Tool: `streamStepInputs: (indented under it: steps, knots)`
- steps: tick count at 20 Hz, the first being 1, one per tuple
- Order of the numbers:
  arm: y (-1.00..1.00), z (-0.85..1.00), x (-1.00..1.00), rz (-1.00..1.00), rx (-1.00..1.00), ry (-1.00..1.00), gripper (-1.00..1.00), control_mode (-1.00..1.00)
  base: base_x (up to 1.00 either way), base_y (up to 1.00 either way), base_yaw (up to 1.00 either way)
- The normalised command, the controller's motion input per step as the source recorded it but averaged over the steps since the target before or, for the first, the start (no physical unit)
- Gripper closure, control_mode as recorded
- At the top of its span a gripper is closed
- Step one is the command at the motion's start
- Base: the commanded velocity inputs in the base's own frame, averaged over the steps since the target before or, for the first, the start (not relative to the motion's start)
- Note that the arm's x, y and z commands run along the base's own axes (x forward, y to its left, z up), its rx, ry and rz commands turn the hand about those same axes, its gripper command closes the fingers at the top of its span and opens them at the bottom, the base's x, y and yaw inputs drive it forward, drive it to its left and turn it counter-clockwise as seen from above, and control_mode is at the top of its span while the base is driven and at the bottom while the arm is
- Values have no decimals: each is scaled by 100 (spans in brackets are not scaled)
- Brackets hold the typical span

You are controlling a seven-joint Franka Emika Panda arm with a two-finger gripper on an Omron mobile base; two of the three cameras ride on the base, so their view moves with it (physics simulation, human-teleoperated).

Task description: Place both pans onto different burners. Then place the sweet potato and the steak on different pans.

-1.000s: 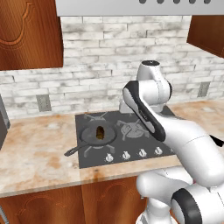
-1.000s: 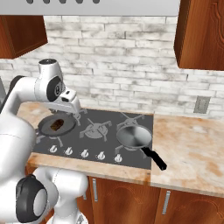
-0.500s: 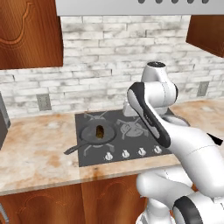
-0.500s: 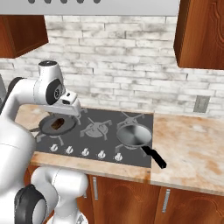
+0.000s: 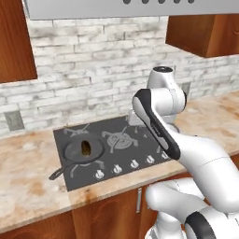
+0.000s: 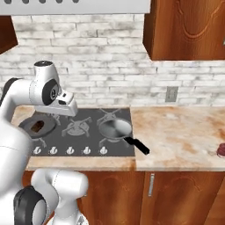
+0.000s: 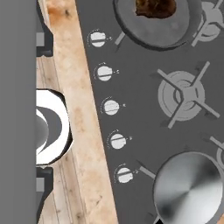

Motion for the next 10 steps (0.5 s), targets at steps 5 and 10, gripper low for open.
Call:
streamStepInputs:
  steps: [5, 10]
  knots:
    - [0, 0, 0, 0, 0, 0, -100, 100, -2, -62, -15]
    - [0, 0, 0, 0, 0, 0, -100, 100, 0, -88, 4]
